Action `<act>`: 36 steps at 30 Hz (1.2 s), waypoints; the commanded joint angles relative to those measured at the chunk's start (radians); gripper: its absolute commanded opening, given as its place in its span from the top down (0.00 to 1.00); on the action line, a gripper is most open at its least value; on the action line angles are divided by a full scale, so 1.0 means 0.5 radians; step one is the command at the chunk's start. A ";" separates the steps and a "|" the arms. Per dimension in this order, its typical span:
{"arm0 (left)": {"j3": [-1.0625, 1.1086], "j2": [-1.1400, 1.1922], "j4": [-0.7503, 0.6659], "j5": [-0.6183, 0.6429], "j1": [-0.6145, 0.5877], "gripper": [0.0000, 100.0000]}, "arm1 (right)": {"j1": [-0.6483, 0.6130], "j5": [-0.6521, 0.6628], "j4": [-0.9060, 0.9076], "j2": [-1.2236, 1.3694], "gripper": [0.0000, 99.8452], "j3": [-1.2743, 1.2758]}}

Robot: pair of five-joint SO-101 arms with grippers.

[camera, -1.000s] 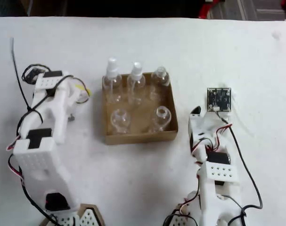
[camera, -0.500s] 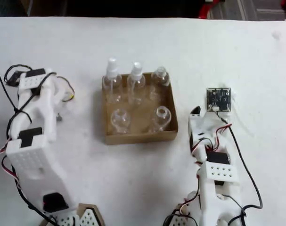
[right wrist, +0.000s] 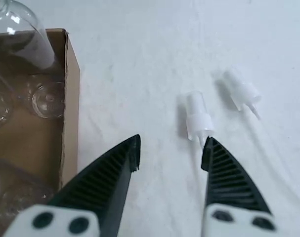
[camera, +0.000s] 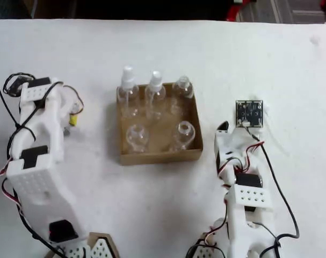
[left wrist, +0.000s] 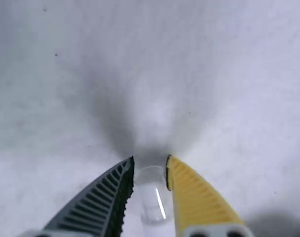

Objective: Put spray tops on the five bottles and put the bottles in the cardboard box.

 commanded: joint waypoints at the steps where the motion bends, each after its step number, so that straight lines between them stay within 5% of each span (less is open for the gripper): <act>1: -0.104 -0.041 -0.018 -0.028 -0.023 0.92 | -0.017 0.025 -0.032 -0.014 0.82 -0.025; 13: -0.123 -0.041 0.098 -0.040 0.091 0.91 | -0.017 0.025 -0.032 -0.011 0.82 -0.025; 24: -0.157 -0.044 0.298 0.153 0.112 0.71 | -0.017 0.025 -0.032 -0.014 0.82 -0.025; 36: -0.390 -0.044 0.583 0.172 0.201 0.73 | -0.017 0.025 -0.032 -0.014 0.82 -0.025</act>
